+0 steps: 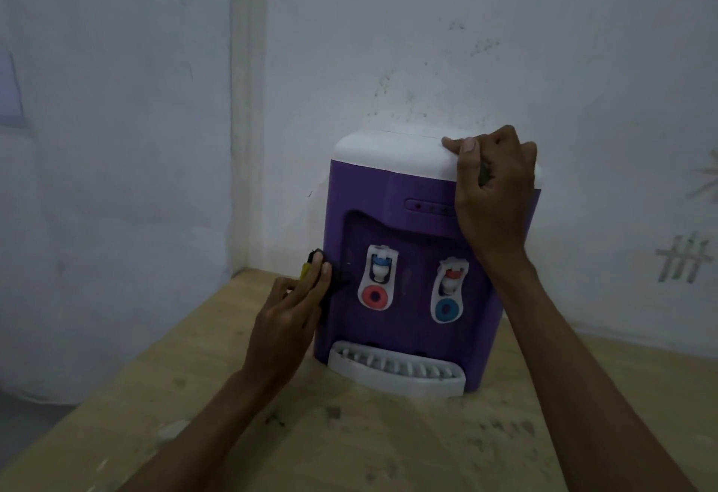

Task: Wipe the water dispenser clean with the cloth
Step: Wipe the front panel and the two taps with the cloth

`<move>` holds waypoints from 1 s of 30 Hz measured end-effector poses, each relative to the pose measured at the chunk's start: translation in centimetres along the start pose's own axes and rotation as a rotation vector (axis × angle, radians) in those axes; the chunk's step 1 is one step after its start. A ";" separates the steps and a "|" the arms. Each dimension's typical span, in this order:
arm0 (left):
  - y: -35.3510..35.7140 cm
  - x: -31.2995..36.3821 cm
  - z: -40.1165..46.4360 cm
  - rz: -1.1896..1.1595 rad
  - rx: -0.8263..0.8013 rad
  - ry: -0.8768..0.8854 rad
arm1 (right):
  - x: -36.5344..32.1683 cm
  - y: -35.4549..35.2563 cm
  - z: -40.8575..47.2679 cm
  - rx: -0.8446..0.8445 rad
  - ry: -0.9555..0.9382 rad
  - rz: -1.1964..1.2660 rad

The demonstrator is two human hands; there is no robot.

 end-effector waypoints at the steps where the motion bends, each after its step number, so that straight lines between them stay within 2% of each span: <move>1: -0.1 -0.2 0.2 0.008 -0.006 0.010 | -0.1 0.0 0.0 0.002 -0.003 0.003; 10: -1.7 -0.2 4.1 0.006 0.080 -0.079 | 0.0 0.1 -0.2 0.025 -0.001 -0.007; 16: 0.4 0.1 -1.3 -0.002 -0.035 -0.094 | 0.1 0.1 -0.1 0.028 -0.004 0.002; 20: 0.2 0.0 -1.5 -0.004 -0.054 -0.182 | 0.1 0.1 -0.1 0.021 0.000 0.003; 26: -3.1 1.8 4.4 -0.061 0.073 -0.365 | 0.1 0.2 -0.2 0.042 -0.002 0.008; 30: -2.4 2.4 3.6 -0.062 0.010 -0.440 | 0.2 0.0 -0.1 0.052 0.005 0.006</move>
Point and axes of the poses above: each hand's wrist, its own z-axis towards the middle knuckle, its own y-axis out of the palm, x = y × z, the point moved 7 cm from there along z, towards the middle knuckle, and after that the axes turned 3 degrees about -x, right-handed, at the moved point
